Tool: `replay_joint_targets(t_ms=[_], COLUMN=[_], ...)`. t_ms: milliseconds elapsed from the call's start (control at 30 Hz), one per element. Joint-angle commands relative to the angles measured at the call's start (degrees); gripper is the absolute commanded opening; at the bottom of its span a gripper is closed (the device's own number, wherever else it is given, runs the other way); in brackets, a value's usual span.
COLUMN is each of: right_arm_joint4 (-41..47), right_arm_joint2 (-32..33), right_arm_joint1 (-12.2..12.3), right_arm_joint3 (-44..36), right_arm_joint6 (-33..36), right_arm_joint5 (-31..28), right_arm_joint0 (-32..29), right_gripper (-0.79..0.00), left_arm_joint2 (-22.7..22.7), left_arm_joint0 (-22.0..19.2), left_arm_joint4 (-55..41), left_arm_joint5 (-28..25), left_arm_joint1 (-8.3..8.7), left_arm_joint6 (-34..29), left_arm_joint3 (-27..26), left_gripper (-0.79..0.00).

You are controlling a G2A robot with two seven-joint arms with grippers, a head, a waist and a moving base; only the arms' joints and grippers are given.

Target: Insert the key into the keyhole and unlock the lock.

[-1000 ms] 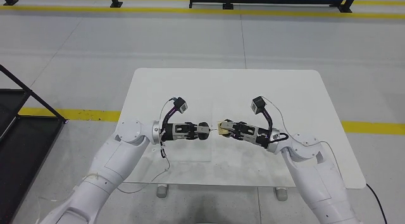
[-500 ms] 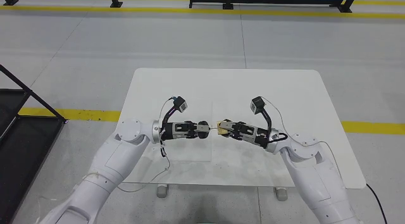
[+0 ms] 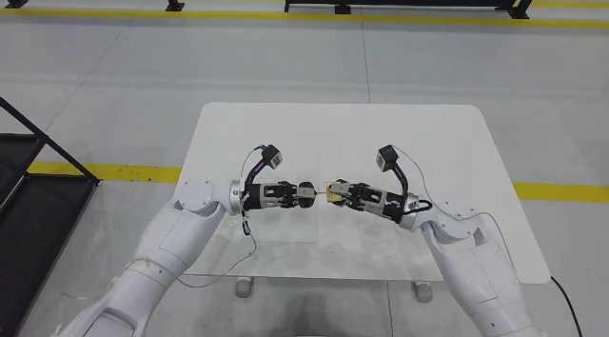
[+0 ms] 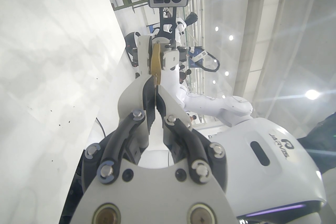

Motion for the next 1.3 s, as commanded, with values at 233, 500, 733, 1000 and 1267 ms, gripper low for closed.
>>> replay_joint_targets(t_ms=[233, 500, 733, 1000, 1267], right_arm_joint4=[1.24, 1.65, 1.71, 1.95, 1.51], right_arm_joint2=[-0.51, -0.78, -0.97, -1.19, -1.42], right_arm_joint1=[0.19, 0.38, 0.57, 0.76, 0.91], right_arm_joint3=[0.17, 0.31, 0.03, -0.20, -0.99], right_arm_joint6=[-0.24, -0.70, -1.28, -1.81, -3.75], right_arm_joint5=[0.11, 0.10, 0.25, 0.33, 0.83], right_arm_joint0=[0.11, 0.29, 0.28, 0.28, 0.07], right_gripper=[-0.785, -0.785, -0.785, -0.785, -0.785], left_arm_joint2=[0.43, 0.45, 0.28, 0.12, 0.06], left_arm_joint0=[-0.21, -0.12, 0.15, 0.46, 0.67], left_arm_joint4=[-0.45, -0.67, -0.45, -0.40, -0.23], left_arm_joint5=[-0.27, -0.98, -1.62, -1.64, -2.10], left_arm_joint1=[-0.15, -0.23, -0.28, -0.30, -0.37], left_arm_joint6=[-0.18, 0.34, 1.97, 2.94, 4.06], left_arm_joint3=[0.41, 0.43, 0.17, -0.12, -0.31], left_gripper=[-0.785, -0.785, -0.785, -0.785, -0.785])
